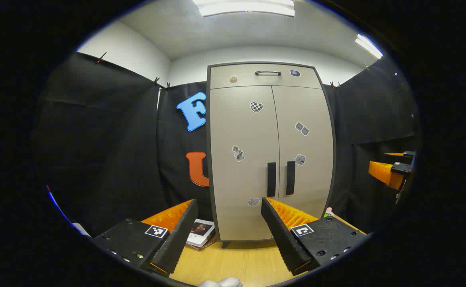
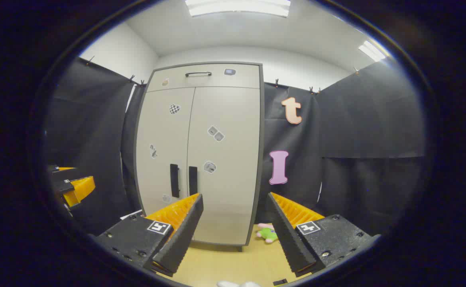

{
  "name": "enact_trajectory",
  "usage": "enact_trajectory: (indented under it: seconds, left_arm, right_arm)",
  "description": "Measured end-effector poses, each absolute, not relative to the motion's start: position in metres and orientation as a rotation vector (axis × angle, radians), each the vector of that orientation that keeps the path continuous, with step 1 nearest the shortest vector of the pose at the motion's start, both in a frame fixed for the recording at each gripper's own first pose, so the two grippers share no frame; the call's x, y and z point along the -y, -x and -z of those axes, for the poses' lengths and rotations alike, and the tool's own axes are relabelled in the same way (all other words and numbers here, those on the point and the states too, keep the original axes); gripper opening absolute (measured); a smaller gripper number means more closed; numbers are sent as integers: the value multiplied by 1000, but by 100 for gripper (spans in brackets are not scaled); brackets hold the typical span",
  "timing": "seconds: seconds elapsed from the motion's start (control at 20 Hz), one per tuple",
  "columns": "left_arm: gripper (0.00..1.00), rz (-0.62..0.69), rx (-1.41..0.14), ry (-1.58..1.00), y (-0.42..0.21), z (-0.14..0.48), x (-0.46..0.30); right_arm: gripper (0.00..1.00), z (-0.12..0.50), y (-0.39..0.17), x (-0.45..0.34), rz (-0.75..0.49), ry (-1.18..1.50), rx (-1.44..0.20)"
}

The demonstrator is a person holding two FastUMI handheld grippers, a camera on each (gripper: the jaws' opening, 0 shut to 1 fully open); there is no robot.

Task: Open the right door of the double-door shoe cabinet with the right hand, and open the left door with the left hand.

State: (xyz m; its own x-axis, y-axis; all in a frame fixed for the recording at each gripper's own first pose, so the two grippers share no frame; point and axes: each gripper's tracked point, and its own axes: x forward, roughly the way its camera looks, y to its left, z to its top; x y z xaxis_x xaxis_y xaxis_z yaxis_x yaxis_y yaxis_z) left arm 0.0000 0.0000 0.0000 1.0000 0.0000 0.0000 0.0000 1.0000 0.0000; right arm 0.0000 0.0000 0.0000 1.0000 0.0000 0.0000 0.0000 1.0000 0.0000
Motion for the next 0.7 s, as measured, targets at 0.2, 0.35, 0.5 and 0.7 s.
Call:
enact_trajectory:
  seconds: [0.2, 0.35, 0.5, 0.7]
  left_arm:
    - [96, -10, 2, -2, 0, 1, -1]
    - [96, -10, -1, -5, -1, 1, 0]
    - [96, -8, -3, -9, -1, 2, 0]
    - [96, -11, -6, -10, -2, 3, 0]
  right_arm:
    - [99, 0, -3, -2, -9, -4, 0]
    - [99, 4, -5, 0, -10, -10, -7]
    - [99, 8, -10, 2, -8, -17, -19]
    - [99, 9, -16, 2, -1, -12, -21]
